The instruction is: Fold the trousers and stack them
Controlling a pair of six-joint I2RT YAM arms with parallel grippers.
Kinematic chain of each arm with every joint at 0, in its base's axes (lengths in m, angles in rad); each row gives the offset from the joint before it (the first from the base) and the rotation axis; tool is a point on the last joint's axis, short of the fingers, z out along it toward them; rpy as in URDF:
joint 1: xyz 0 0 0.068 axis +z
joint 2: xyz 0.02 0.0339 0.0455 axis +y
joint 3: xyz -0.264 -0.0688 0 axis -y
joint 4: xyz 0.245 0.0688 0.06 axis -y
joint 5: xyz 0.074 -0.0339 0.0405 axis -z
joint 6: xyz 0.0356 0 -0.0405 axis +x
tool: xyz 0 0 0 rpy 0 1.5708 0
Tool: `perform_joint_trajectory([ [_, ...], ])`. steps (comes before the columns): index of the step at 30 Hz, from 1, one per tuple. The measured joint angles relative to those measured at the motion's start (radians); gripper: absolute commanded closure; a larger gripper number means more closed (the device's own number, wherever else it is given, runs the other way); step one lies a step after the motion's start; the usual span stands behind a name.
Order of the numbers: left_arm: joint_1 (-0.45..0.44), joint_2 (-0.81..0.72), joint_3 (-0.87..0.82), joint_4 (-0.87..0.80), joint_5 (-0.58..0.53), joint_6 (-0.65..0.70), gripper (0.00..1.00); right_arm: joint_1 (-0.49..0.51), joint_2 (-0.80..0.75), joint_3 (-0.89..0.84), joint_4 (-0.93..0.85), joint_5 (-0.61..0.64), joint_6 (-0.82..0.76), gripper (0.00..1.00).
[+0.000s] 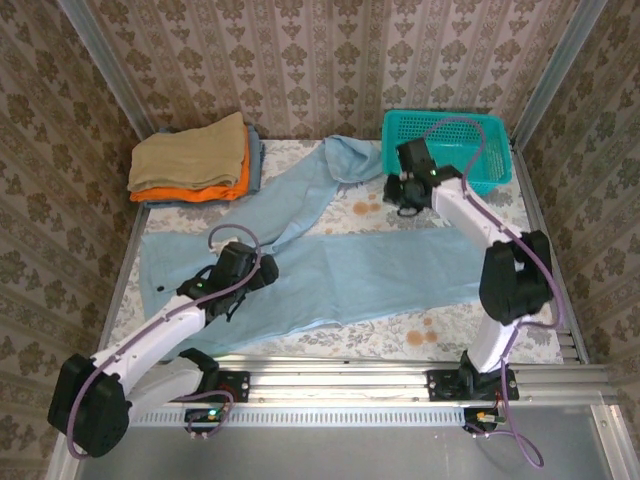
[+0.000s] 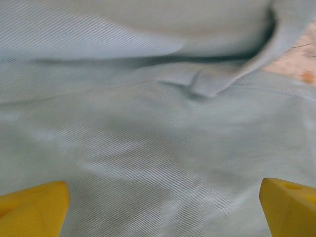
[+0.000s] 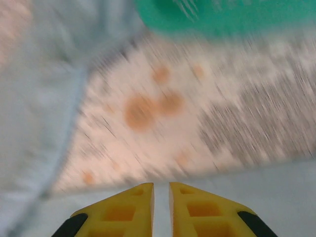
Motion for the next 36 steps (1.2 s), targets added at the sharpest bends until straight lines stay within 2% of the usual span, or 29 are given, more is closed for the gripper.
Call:
perform_joint_trajectory([
  [3,0.008,-0.03,-0.042,-0.039,-0.031,-0.058,0.0,-0.005,0.146,0.173,0.034,-0.009,0.0,0.81],
  [7,0.053,-0.071,-0.102,-0.06,-0.05,-0.121,0.0,-0.018,0.33,0.321,0.025,-0.043,0.0,0.8],
  [12,0.156,-0.16,-0.2,-0.067,-0.039,-0.173,0.01,-0.049,0.443,0.471,-0.007,-0.08,-0.003,0.8],
  [19,0.343,-0.189,-0.23,-0.066,0.028,-0.178,0.02,-0.119,0.459,0.517,-0.072,-0.085,0.0,0.8],
  [28,0.506,-0.042,-0.164,-0.026,0.101,-0.104,0.01,-0.17,0.452,0.535,-0.15,-0.053,-0.038,0.77],
  [32,0.598,-0.026,-0.154,-0.011,0.141,-0.069,0.01,-0.202,0.446,0.536,-0.174,-0.035,-0.051,0.74],
  [36,0.713,-0.027,-0.147,-0.014,0.175,-0.035,0.01,-0.225,0.406,0.488,-0.177,-0.018,-0.057,0.67],
])
